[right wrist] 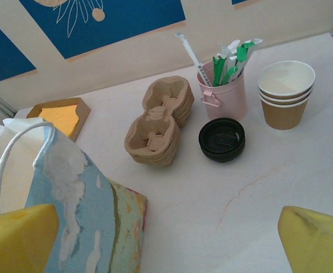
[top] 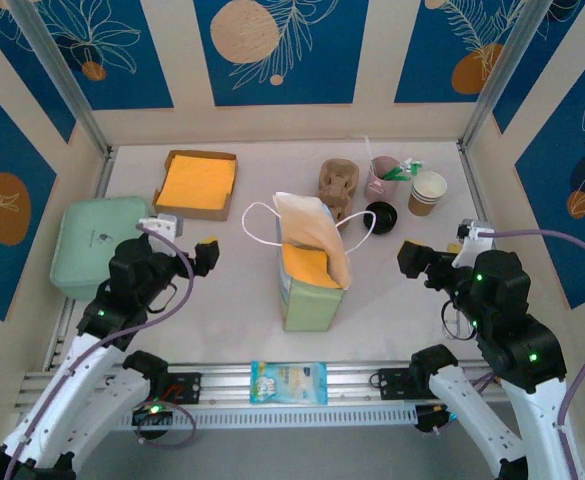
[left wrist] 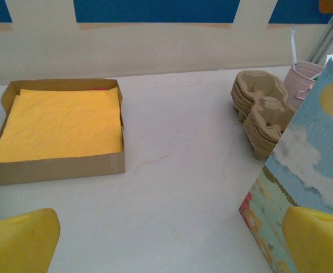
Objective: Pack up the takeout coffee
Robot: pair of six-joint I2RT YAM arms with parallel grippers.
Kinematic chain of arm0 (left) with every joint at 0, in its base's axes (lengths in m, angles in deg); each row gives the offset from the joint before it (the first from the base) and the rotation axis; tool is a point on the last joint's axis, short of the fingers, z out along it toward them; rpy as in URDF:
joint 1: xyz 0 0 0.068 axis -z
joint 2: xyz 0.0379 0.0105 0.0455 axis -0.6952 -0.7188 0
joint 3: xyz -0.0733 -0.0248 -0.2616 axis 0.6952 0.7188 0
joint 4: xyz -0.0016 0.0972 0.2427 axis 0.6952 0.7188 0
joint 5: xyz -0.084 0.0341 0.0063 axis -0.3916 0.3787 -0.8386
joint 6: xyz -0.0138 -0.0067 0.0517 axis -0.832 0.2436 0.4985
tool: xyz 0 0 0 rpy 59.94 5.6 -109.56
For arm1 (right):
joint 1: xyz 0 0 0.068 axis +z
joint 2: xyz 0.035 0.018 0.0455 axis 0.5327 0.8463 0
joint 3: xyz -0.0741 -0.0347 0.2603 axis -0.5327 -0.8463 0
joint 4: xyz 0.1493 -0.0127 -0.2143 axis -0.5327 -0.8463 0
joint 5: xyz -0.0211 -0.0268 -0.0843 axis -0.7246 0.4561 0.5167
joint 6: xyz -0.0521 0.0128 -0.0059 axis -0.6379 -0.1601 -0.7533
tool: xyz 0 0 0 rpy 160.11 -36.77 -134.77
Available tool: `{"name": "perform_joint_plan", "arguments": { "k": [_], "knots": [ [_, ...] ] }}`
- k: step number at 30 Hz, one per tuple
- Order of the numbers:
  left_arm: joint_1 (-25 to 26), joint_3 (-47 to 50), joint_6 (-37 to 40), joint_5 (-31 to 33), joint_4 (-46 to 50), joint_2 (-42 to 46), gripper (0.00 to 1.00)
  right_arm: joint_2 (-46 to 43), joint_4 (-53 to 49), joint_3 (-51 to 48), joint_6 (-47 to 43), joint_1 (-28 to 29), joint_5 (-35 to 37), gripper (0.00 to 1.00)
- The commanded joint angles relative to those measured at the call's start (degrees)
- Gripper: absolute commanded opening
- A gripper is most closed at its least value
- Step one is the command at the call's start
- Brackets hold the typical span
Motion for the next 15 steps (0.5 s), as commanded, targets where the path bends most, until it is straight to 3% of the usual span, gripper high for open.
{"name": "perform_joint_plan", "arguments": {
  "k": [1, 15],
  "knots": [
    [0.48, 0.88, 1.32, 3.06, 0.76, 1.96, 1.00, -0.50, 0.13, -1.64, 0.43, -0.22, 1.19, 0.99],
    [0.48, 4.89, 5.33, 17.34, 6.90, 12.16, 1.00, -3.58, 10.38, -16.08, -0.88, -0.22, 5.73, 0.99]
  ]
}}
